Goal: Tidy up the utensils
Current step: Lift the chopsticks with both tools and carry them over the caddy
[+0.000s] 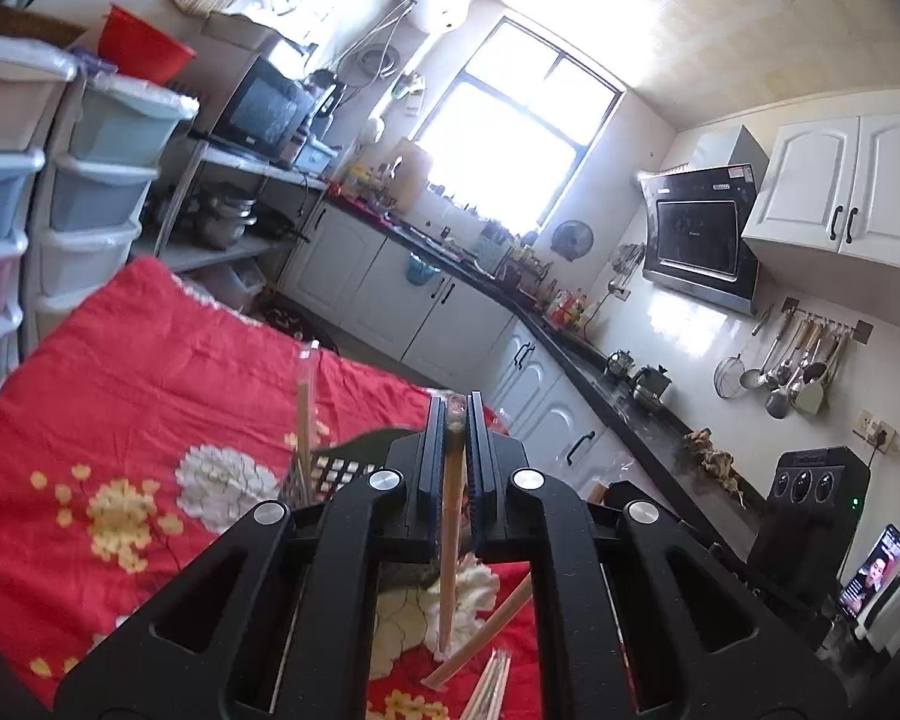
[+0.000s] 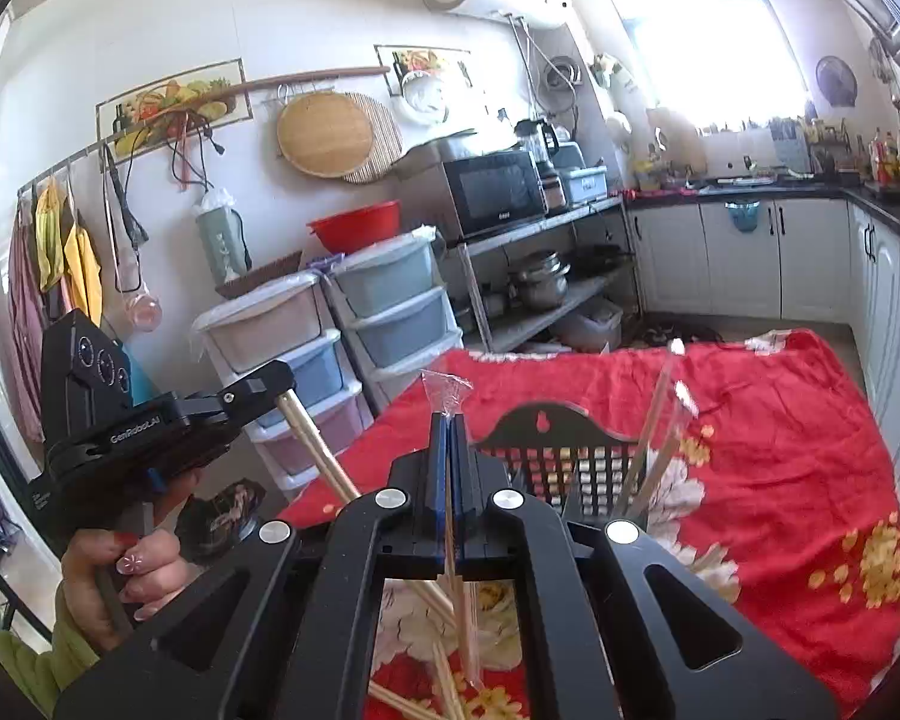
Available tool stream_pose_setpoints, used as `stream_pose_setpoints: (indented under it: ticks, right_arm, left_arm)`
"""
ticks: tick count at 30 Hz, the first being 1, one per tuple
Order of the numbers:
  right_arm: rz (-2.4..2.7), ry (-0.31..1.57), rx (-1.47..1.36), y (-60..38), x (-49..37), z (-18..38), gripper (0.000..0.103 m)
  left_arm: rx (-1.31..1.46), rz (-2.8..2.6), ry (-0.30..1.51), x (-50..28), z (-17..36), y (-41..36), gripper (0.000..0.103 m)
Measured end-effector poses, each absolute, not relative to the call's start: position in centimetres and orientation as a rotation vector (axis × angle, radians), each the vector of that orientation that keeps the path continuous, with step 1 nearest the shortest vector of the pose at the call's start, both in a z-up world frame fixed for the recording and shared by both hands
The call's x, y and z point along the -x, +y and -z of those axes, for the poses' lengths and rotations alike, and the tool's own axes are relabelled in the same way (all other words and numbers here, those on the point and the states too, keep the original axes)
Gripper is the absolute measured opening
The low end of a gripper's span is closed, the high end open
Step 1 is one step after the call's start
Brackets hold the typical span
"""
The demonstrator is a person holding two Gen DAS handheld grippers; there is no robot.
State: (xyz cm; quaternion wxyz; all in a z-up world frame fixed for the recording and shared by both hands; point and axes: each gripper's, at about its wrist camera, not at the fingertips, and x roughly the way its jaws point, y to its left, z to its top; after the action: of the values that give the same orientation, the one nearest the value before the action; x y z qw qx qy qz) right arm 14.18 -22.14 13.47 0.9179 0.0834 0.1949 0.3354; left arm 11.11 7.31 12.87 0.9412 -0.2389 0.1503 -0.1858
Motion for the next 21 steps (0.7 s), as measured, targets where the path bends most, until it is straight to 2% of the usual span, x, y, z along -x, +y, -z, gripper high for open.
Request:
stream_pose_setpoints:
  ticks: [21]
  right_arm:
    - [-0.619,0.269,-0.203,-21.9,-18.6,-19.2,0.002]
  left_arm:
    - [0.442,0.301,0.177,-14.7,-19.4,7.3,0.004]
